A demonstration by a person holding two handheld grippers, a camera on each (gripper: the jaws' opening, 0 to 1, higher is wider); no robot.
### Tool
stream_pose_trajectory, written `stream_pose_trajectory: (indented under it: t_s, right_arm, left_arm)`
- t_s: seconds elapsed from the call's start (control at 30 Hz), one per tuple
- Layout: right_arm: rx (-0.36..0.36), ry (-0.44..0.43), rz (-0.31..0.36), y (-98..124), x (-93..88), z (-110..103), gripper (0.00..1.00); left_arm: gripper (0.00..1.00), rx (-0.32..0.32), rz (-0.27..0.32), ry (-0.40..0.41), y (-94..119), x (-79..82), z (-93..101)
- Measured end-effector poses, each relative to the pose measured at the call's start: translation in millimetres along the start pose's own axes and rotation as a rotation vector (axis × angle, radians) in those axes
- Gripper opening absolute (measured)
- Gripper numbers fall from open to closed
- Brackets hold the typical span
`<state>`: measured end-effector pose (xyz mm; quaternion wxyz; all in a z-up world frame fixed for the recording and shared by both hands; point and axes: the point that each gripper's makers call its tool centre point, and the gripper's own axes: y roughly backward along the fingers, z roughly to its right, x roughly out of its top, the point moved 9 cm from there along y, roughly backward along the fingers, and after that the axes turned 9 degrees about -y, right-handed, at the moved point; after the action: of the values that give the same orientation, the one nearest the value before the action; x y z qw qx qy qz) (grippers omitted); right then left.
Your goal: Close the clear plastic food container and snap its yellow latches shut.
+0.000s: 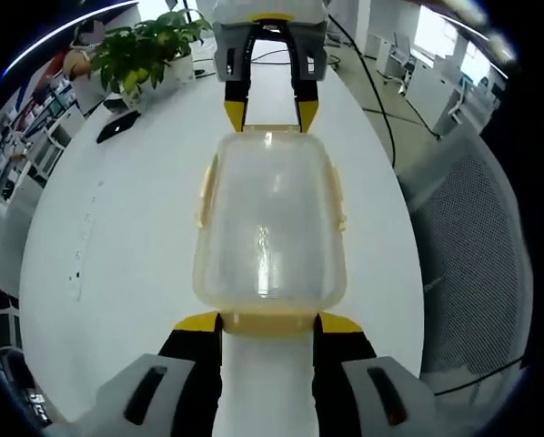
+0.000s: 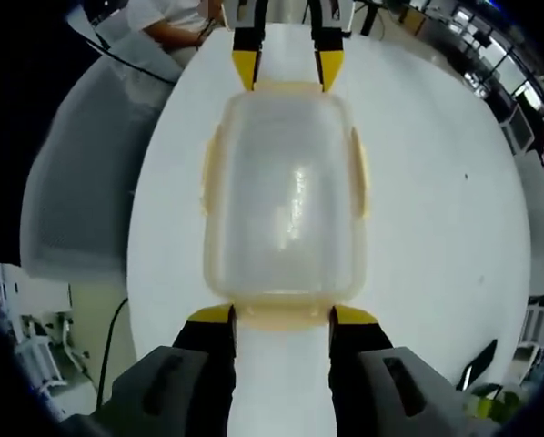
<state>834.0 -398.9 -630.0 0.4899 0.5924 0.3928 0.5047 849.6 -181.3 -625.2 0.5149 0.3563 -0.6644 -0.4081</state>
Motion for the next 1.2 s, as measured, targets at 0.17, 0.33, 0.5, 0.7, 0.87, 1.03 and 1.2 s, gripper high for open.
stream_pose_trajectory:
  t_s: [0.17, 0.33, 0.5, 0.7, 0.87, 1.03, 1.2]
  right_arm:
    - [0.007, -0.004, -0.015, -5, -4.7, 3, 0.36]
    - [0.014, -0.002, -0.029, -9, -6.4, 6, 0.37]
    - [0.024, -0.001, -0.044, -14, -8.8, 6, 0.37]
    - [0.029, 0.001, -0.044, -16, -8.7, 7, 0.37]
    - [0.038, 0.004, -0.051, -17, -7.4, 9, 0.37]
    - [0.031, -0.009, -0.048, -19, -9.8, 9, 0.38]
    - [0.021, -0.015, -0.048, -18, -11.4, 8, 0.41]
  left_arm:
    - [0.32, -0.008, 0.0, -0.002, -8, 1.7, -2.6]
    - [0.32, -0.021, -0.011, 0.0, -14, 1.9, -4.7]
    - [0.32, -0.034, -0.018, 0.0, -20, 2.5, -4.4]
    - [0.32, -0.041, -0.035, -0.008, -25, 0.9, -4.9]
    - [0.33, -0.051, -0.042, -0.007, -25, -0.6, -6.0]
    - [0.34, -0.04, -0.04, -0.005, -25, -1.4, -3.6]
    - [0.34, -0.041, -0.026, -0.003, -26, -1.4, -0.1]
